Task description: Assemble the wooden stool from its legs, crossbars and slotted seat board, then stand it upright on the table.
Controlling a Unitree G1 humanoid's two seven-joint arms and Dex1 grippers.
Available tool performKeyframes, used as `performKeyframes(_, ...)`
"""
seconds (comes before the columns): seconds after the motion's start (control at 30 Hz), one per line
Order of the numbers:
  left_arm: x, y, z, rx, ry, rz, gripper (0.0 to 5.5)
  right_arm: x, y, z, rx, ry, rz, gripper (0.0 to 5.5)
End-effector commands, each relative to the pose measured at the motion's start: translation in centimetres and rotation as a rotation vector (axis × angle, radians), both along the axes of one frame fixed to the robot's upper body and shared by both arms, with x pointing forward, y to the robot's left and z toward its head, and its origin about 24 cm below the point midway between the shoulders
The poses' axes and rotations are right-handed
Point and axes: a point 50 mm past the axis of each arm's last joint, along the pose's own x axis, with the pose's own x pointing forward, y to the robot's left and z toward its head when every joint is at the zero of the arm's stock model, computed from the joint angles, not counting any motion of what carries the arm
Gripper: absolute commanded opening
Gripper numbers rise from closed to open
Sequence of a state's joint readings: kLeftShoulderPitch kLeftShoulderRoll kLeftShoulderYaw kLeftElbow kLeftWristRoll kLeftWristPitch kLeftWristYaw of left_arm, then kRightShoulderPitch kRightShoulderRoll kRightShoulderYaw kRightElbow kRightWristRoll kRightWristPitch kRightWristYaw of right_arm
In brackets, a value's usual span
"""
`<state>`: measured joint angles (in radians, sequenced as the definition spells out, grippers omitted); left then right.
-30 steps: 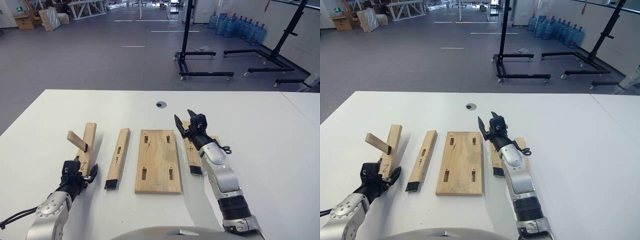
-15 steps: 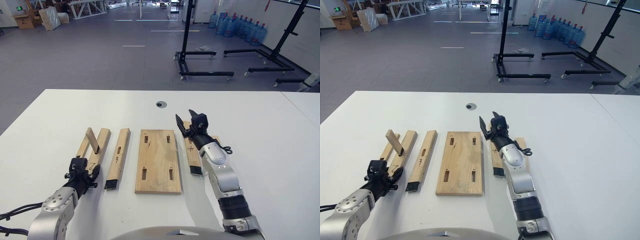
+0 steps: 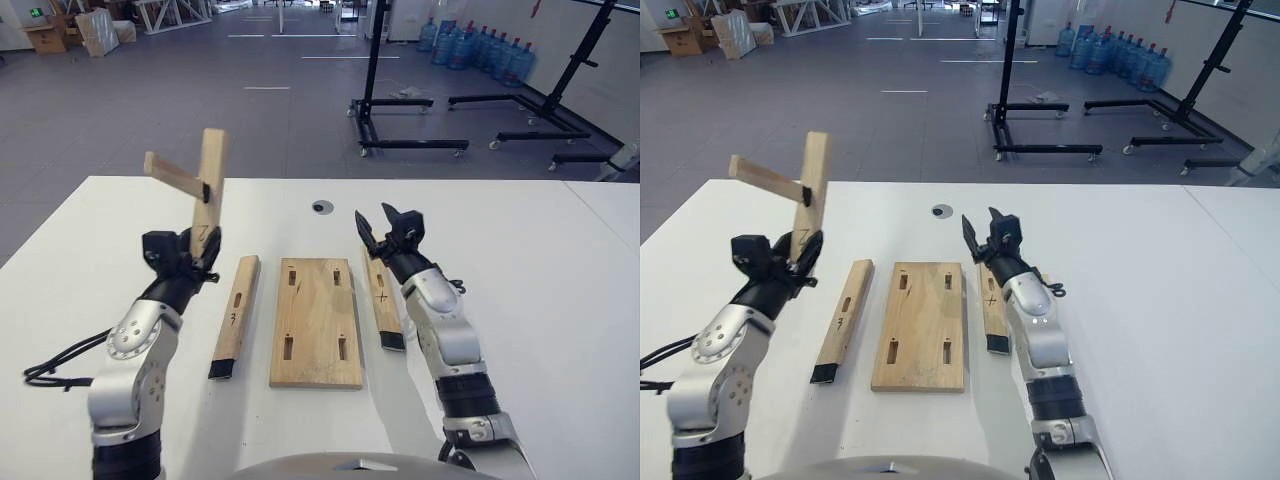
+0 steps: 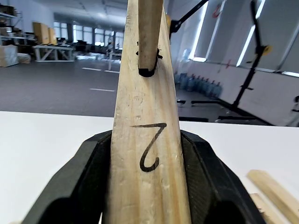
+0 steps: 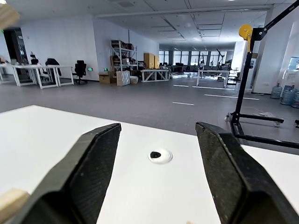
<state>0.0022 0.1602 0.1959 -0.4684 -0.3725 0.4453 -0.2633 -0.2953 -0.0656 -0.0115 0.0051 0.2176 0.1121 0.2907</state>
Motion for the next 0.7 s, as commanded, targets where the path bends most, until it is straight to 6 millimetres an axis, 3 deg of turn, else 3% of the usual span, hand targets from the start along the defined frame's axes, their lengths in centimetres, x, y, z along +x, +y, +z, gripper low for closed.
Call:
performKeyframes(0.03, 0.4, -1.0, -0.5, -0.229, -0.008, -0.22, 2.04, 0.2, -1.2, 3.5, 0.435, 0.034, 0.341, 2.93)
performKeyframes(0.1, -0.2, -1.1, -1.9, -0.364, 0.034, -0.357, 2.04, -0.3, -1.8, 4.6, 0.576, 0.039, 0.558, 3.28)
performKeyframes(0.2, -1.0, -1.8, -2.0, -0.526, 0.048, -0.57, 2.04, -1.0, -1.9, 5.2, 0.698, 0.063, 0.763, 3.83)
performKeyframes(0.33, -2.0, -2.9, -2.0, -0.604, 0.104, -0.881, 2.04, -1.9, -0.2, 5.5, 0.798, 0.06, 0.956, 3.88)
performKeyframes(0.47, -2.2, -3.3, -1.3, -0.613, 0.089, -0.999, 2.04, -1.7, 1.5, 5.0, 0.811, 0.101, 1.01, 3.88)
performKeyframes(0.7, -2.5, -4.1, -1.7, -0.597, 0.117, -1.04, 2.04, -1.6, 2.8, 4.8, 0.806, 0.141, 1.034, 3.88)
